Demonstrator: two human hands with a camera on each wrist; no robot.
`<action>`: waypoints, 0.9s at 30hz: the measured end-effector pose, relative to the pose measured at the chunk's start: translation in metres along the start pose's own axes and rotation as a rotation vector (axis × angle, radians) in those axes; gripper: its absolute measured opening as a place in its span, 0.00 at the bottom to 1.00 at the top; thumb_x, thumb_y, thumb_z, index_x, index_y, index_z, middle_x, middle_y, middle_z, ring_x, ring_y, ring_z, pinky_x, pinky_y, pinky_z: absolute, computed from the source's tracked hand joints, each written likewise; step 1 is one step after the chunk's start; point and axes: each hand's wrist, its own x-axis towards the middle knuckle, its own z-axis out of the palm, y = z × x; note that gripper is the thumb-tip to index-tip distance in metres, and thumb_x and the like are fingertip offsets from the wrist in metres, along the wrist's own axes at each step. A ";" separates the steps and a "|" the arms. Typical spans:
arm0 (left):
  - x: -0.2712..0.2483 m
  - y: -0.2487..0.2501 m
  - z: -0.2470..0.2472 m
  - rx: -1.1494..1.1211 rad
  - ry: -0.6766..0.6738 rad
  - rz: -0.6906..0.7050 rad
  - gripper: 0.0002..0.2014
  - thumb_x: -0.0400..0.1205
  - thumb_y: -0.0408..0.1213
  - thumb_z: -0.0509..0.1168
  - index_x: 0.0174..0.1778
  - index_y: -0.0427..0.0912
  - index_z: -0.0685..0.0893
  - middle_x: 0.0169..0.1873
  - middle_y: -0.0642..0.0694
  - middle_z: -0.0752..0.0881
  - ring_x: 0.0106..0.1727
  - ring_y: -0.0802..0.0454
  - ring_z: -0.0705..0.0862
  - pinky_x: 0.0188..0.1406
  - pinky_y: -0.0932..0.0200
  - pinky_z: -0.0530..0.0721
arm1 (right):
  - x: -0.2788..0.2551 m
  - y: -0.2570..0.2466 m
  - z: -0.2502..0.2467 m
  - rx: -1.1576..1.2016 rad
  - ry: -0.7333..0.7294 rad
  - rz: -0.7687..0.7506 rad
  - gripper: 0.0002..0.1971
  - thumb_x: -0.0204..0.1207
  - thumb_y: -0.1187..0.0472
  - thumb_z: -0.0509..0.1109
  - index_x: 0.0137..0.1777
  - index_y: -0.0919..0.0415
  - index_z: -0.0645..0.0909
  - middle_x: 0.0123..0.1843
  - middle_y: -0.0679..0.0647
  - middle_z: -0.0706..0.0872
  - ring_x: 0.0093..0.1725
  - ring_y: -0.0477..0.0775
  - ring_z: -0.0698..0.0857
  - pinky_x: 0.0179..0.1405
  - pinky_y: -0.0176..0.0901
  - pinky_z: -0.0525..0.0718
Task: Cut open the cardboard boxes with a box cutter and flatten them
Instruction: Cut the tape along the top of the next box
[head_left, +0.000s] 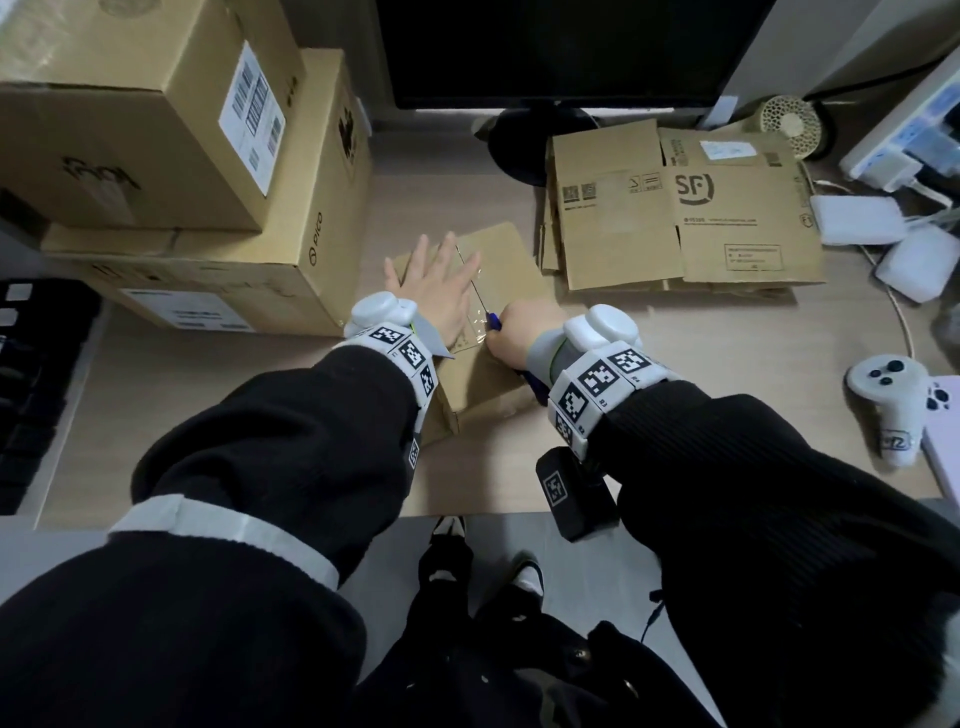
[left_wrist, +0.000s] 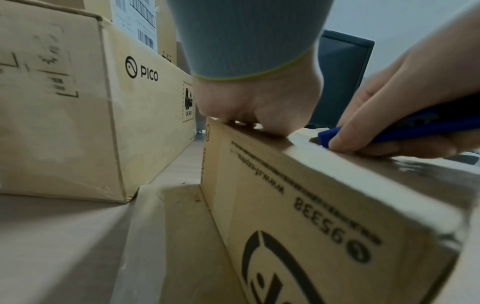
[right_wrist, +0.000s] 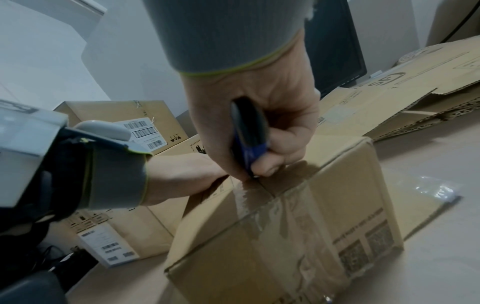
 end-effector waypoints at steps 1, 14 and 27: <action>0.000 0.002 0.000 -0.018 -0.007 -0.017 0.25 0.89 0.43 0.44 0.84 0.59 0.49 0.85 0.49 0.42 0.84 0.41 0.40 0.77 0.26 0.46 | -0.002 0.001 0.001 0.000 -0.007 -0.010 0.10 0.85 0.58 0.55 0.46 0.61 0.74 0.34 0.55 0.74 0.43 0.59 0.77 0.42 0.42 0.71; 0.004 0.011 -0.007 -0.034 -0.076 -0.117 0.28 0.88 0.36 0.49 0.83 0.60 0.50 0.85 0.48 0.43 0.84 0.38 0.41 0.76 0.25 0.51 | -0.030 0.018 0.014 0.035 -0.053 -0.020 0.19 0.82 0.56 0.60 0.29 0.60 0.68 0.28 0.53 0.72 0.26 0.51 0.70 0.23 0.40 0.65; 0.017 0.010 -0.009 -0.119 -0.145 -0.114 0.30 0.86 0.32 0.52 0.83 0.59 0.53 0.85 0.45 0.43 0.83 0.32 0.41 0.80 0.33 0.52 | -0.054 0.045 0.014 0.199 -0.216 -0.024 0.17 0.81 0.57 0.59 0.33 0.65 0.75 0.28 0.56 0.79 0.27 0.56 0.77 0.26 0.39 0.72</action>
